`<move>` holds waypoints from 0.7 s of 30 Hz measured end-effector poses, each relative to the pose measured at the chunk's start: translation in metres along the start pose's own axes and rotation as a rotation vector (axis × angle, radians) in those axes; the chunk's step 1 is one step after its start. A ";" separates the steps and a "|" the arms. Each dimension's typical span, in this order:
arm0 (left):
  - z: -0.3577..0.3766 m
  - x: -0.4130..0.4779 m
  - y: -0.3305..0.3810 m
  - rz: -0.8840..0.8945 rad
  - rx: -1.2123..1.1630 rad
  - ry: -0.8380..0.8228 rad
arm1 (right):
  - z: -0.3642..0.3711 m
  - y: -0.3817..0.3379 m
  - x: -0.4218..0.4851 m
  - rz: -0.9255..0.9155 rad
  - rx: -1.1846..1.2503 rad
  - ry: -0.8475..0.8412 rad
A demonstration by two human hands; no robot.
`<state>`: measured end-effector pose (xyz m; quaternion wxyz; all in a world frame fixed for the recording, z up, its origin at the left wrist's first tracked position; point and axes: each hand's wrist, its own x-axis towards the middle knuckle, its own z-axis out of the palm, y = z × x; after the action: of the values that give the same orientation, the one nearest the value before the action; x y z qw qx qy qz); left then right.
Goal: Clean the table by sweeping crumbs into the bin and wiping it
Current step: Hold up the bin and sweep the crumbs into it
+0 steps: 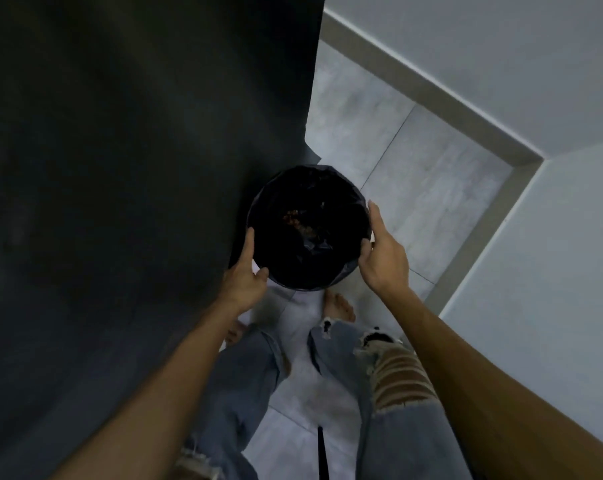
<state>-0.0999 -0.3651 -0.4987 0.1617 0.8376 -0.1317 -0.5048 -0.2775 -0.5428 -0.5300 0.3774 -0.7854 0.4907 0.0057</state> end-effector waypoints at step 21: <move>-0.155 -0.368 0.051 0.184 -0.351 0.551 | -0.175 -0.336 -0.208 -0.306 0.087 -0.352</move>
<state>-0.1326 -0.2486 -0.1148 0.3779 0.8865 -0.0694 -0.2578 -0.1880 -0.4093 -0.1285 0.4871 -0.8205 0.2924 0.0642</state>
